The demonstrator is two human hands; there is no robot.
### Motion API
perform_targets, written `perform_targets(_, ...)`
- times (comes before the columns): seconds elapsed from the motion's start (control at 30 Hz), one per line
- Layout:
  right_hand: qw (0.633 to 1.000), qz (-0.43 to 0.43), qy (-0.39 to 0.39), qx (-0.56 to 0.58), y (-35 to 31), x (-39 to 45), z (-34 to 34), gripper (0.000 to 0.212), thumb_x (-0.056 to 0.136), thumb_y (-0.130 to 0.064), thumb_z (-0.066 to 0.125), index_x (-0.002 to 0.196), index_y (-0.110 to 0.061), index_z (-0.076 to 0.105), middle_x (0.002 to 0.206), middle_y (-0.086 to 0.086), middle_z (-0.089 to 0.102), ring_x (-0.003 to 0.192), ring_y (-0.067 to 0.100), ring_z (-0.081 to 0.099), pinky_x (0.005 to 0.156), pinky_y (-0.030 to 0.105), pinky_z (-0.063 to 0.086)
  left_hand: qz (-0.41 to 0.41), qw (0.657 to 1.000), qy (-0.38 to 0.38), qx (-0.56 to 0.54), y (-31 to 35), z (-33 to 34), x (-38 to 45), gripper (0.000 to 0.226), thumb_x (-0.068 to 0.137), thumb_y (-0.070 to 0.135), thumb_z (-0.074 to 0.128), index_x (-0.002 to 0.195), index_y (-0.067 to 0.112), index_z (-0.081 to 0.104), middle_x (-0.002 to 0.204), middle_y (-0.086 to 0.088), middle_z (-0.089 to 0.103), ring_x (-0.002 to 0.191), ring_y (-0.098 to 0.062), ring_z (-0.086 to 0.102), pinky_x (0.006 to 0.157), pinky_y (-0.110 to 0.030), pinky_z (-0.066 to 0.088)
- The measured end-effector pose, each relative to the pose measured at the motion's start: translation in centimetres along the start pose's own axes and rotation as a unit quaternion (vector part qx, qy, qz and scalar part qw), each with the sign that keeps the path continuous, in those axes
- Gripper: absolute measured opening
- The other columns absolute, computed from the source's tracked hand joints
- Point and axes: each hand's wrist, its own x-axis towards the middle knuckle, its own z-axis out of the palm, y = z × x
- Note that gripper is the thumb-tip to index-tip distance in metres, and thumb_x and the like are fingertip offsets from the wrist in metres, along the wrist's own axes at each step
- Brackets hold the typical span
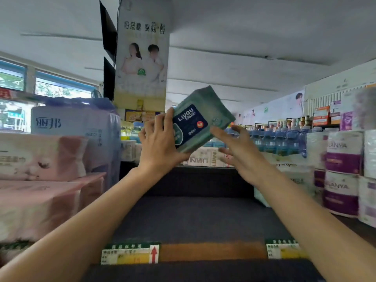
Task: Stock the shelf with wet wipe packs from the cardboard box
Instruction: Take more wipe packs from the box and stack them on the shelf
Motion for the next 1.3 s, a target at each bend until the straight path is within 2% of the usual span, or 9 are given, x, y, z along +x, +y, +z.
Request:
perform_targets(0.13, 0.998, -0.017, -0.058, -0.023, 0.1, 0.0, 3.7, 0.065, 0.077, -0.034, 0.071, 0.128, -0.020, 0.033, 0.123, 0.000, 0.054, 0.112, 0.017, 0.053, 0.093, 0.034, 0.044, -0.129, 0.978, 0.041, -0.157, 1.2, 0.5, 0.9, 0.103, 0.066, 0.044, 0.074, 0.145, 0.010, 0.018, 0.140, -0.010, 0.034, 0.128, -0.032, 0.033, 0.106, -0.048, 0.033)
perform_targets(0.4, 0.995, -0.052, -0.062, 0.050, -1.2, 2.8, 2.5, 0.040, 0.084, -0.017, 0.065, 0.118, -0.022, 0.046, 0.101, 0.001, 0.061, 0.095, 0.020, 0.059, 0.083, 0.035, 0.047, -0.125, 0.909, -0.059, -0.393, -1.8, -0.7, 0.5, 0.082, 0.067, 0.023, 0.081, 0.136, 0.016, 0.036, 0.129, 0.002, 0.049, 0.116, -0.020, 0.054, 0.096, -0.040, 0.050)
perform_targets(0.63, 0.991, -0.030, -0.091, 0.098, -1.0, 3.6, 2.6, 0.064, 0.083, -0.010, 0.065, 0.136, -0.026, 0.034, 0.114, 0.007, 0.057, 0.105, 0.028, 0.057, 0.088, 0.045, 0.048, -0.107, 0.890, -0.131, -0.424, -3.2, -1.6, 1.1, 0.081, 0.073, 0.017, 0.076, 0.141, 0.022, 0.032, 0.136, 0.004, 0.046, 0.118, -0.018, 0.053, 0.090, -0.032, 0.050)
perform_targets(0.8, 0.987, -0.052, -0.148, 0.022, 0.4, 2.8, 5.0, 0.067, 0.075, -0.001, 0.071, 0.123, -0.028, 0.033, 0.099, -0.006, 0.056, 0.093, 0.011, 0.059, 0.075, 0.028, 0.054, -0.130, 0.972, -0.093, -0.174, -2.4, -0.8, 2.3, 0.113, 0.044, 0.048, 0.081, 0.135, 0.007, 0.028, 0.130, -0.010, 0.042, 0.119, -0.028, 0.045, 0.101, -0.046, 0.042)
perform_targets(0.9, 0.987, 0.023, -0.137, 0.080, 1.1, 4.1, 4.5, 0.070, 0.076, -0.012, 0.071, 0.135, -0.018, 0.034, 0.118, 0.003, 0.053, 0.109, 0.028, 0.057, 0.093, 0.043, 0.049, -0.028, 0.993, -0.110, 0.019, -3.8, -1.1, 2.0, 0.109, 0.057, 0.039, 0.082, 0.141, 0.012, 0.018, 0.135, -0.008, 0.034, 0.122, -0.031, 0.036, 0.101, -0.049, 0.039)
perform_targets(1.03, 0.980, 0.095, -0.152, -0.088, 3.7, 6.1, 4.3, 0.075, 0.067, -0.011, 0.079, 0.130, -0.018, 0.039, 0.121, 0.004, 0.054, 0.105, 0.026, 0.058, 0.085, 0.047, 0.052, 0.125, 0.921, -0.208, 0.304, -6.6, 0.1, 1.1, 0.113, 0.066, 0.043, 0.075, 0.147, 0.020, 0.000, 0.147, 0.000, 0.019, 0.130, -0.032, 0.027, 0.105, -0.050, 0.031)
perform_targets(1.17, 0.916, 0.097, -0.189, -0.340, 7.3, 8.0, 7.2, 0.084, 0.070, -0.024, 0.080, 0.137, -0.015, 0.030, 0.126, 0.008, 0.054, 0.104, 0.024, 0.057, 0.072, 0.033, 0.052, 0.169, 0.864, -0.289, 0.377, -8.9, 3.7, -0.1, 0.107, 0.077, 0.041, 0.068, 0.149, 0.016, -0.008, 0.153, -0.004, 0.012, 0.135, -0.035, 0.022, 0.108, -0.052, 0.027)
perform_targets(1.23, 0.894, 0.104, -0.201, -0.388, 8.7, 8.9, 8.7, 0.099, 0.070, -0.022, 0.080, 0.144, -0.017, 0.015, 0.129, 0.012, 0.049, 0.105, 0.027, 0.057, 0.075, 0.036, 0.056, 0.201, 0.838, -0.316, 0.396, -9.9, 5.2, -0.8, 0.110, 0.068, 0.041, 0.076, 0.150, 0.014, 0.007, 0.151, -0.006, 0.024, 0.132, -0.035, 0.032, 0.101, -0.051, 0.035)
perform_targets(1.3, 0.869, 0.100, -0.216, -0.435, 10.1, 9.8, 9.9, 0.085, 0.068, -0.022, 0.082, 0.136, -0.013, 0.032, 0.124, 0.011, 0.052, 0.104, 0.027, 0.059, 0.079, 0.039, 0.057, 0.192, 0.832, -0.308, 0.419, -10.6, 6.0, -1.6, 0.119, 0.028, 0.051, 0.087, 0.135, 0.015, 0.048, 0.129, -0.002, 0.057, 0.107, -0.031, 0.060, 0.078, -0.042, 0.052)
